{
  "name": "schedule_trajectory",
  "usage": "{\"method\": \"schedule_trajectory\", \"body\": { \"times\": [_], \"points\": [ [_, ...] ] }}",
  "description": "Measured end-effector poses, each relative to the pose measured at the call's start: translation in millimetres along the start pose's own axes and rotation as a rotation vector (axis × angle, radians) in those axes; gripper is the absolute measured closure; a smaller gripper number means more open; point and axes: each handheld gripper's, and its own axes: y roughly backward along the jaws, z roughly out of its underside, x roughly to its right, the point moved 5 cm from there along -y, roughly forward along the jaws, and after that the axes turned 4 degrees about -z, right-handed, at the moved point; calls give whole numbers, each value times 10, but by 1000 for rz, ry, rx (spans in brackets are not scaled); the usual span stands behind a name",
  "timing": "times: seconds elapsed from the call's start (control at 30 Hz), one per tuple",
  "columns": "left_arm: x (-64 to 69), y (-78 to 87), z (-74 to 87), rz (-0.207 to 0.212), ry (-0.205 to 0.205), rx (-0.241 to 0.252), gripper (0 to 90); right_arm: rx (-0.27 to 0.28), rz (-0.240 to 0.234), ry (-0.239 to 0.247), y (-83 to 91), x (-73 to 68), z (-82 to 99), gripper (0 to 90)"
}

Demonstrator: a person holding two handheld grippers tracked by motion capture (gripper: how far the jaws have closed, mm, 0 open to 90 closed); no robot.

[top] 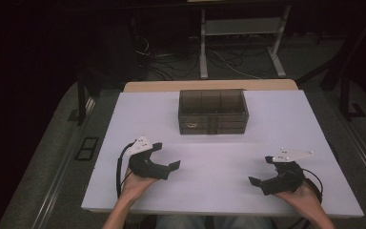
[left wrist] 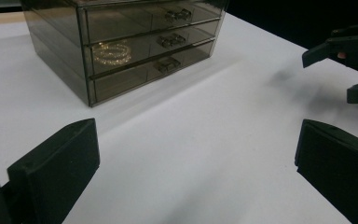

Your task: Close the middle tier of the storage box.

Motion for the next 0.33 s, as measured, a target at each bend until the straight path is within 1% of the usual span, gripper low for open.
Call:
{"method": "schedule_trajectory", "body": {
  "times": [0.07, 0.1, 0.13, 0.2, 0.33],
  "points": [
    [3, 47, 37, -3, -11, 3, 0, 1, -1, 0, 1, -3, 0, 0],
    [6, 79, 63, -12, -19, 8, 0, 0, -1, -1, 1, -4, 0, 0],
    [8, 94, 78, -13, -17, 10, 0, 0, -1, -1, 2, -5, 0, 0],
    [3, 114, 122, -12, -18, -5, 0, 1, -2, -2, 3, -3, -1, 0],
    [6, 115, 174, -18, -15, -16, 0, 2, -1, -2, 7, 3, -2, 0]
  ]
}}
